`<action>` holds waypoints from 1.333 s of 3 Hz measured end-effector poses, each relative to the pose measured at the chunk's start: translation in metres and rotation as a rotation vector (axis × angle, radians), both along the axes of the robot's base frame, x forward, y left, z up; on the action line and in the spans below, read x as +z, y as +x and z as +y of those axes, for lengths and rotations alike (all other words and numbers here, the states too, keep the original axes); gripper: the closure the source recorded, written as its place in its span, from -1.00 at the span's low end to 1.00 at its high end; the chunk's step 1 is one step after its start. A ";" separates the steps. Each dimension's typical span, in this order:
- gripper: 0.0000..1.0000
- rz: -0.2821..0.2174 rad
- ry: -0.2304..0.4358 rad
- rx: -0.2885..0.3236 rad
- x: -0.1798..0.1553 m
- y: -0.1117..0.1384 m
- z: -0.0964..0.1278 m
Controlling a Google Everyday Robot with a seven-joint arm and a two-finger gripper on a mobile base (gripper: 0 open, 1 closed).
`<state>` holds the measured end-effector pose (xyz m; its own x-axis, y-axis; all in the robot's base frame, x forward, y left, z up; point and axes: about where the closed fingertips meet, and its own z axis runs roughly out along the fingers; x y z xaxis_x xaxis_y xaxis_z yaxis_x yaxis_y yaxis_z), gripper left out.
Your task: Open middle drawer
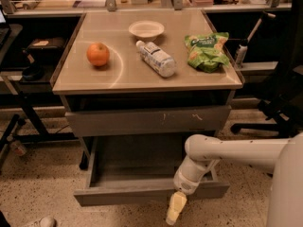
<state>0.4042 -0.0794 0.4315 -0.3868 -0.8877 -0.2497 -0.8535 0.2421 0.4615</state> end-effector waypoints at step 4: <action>-1.00 0.078 -0.018 0.021 0.023 -0.046 -0.026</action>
Offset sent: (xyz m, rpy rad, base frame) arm -0.1018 -0.0359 0.0599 -0.0131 0.1010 0.0513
